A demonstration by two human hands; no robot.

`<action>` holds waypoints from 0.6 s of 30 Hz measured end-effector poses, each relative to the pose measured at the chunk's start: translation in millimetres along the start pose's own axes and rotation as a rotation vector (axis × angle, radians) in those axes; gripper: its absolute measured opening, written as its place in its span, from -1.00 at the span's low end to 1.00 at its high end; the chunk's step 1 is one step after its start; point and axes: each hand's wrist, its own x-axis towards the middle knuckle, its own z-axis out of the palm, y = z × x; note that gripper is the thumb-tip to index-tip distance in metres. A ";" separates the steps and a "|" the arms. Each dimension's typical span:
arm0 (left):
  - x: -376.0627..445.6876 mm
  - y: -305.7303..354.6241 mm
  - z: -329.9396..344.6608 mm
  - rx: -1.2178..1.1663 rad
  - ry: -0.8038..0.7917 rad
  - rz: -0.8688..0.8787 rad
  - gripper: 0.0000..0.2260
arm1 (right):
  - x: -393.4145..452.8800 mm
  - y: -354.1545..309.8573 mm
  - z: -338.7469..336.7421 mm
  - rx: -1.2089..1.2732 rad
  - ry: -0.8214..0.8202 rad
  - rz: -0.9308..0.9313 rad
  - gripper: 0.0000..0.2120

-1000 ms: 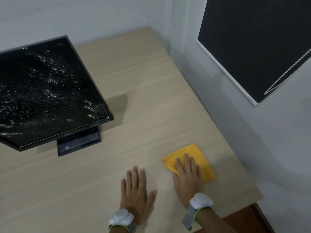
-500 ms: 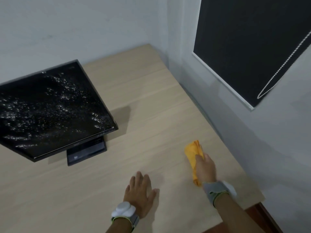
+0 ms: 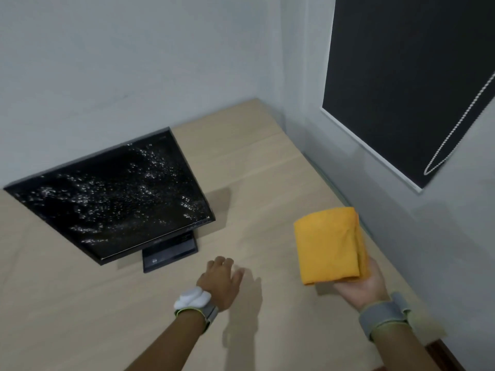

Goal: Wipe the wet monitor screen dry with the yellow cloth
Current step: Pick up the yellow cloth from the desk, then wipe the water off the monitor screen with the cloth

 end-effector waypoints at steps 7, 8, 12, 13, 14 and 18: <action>-6.5 -37.1 -51.7 -0.085 0.093 0.020 -0.55 | 0.6 71.0 39.6 -0.061 -0.127 0.119 -0.66; -8.2 -46.4 -60.5 -0.102 0.104 0.019 -0.56 | -0.7 82.4 47.3 -0.104 -0.161 0.121 -0.66; -13.4 -83.6 -94.0 -0.125 0.156 0.051 -0.62 | -2.7 123.7 72.2 -0.176 -0.197 0.046 -0.39; -15.2 -96.1 -102.9 -0.139 0.176 0.057 -0.64 | -4.1 137.5 82.0 -0.192 -0.181 0.027 -0.46; -17.5 -105.8 -110.5 -0.154 0.194 0.062 -0.65 | -3.9 148.1 89.3 -0.191 -0.155 0.018 -0.58; -25.9 -137.6 -146.1 -0.216 0.267 0.100 -0.67 | -4.0 182.5 119.2 -0.248 -0.163 0.007 -0.39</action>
